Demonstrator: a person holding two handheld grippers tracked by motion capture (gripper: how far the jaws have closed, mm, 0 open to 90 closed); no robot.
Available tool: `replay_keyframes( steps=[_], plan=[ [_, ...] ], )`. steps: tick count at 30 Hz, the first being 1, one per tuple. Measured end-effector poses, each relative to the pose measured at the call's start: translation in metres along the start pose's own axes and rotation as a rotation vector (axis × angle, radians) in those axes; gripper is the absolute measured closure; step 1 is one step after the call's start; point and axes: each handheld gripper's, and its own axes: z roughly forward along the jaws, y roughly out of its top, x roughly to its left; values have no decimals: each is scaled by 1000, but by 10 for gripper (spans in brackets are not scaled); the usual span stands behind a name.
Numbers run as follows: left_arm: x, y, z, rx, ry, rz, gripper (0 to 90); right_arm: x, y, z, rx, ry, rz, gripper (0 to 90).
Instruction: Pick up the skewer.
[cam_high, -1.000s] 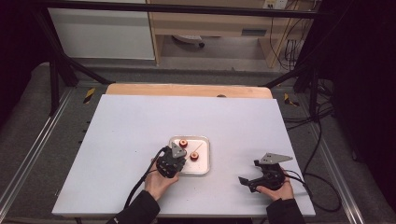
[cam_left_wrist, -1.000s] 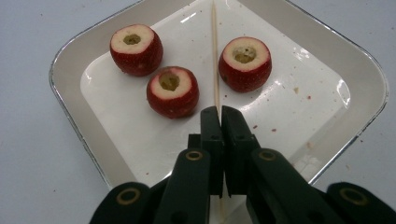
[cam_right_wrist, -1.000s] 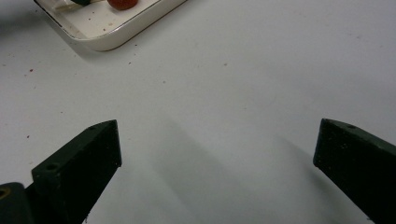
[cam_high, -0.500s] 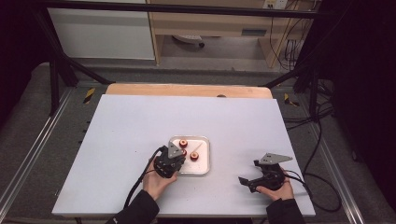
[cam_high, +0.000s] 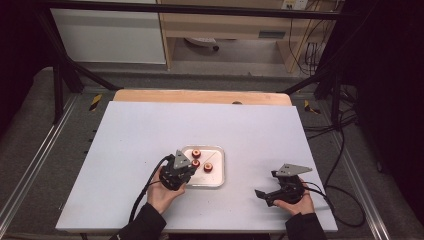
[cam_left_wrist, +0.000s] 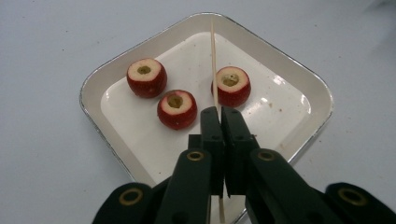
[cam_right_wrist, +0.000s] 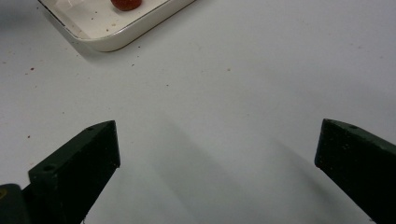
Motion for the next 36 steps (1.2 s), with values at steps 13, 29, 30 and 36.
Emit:
replay_keyframes(
  steps=[13,29,30,36],
  plan=[
    [-2,8,-16,24,-64,83,887,21,21,6,31,-41,-127,14],
    [-19,21,-12,69,-121,182,887,57,49,18,62,-101,-421,71],
    [-21,23,-10,76,-130,192,887,59,50,20,64,-104,-449,78],
    [-31,29,-3,92,-148,222,887,68,56,24,84,-119,-551,121]
  ],
)
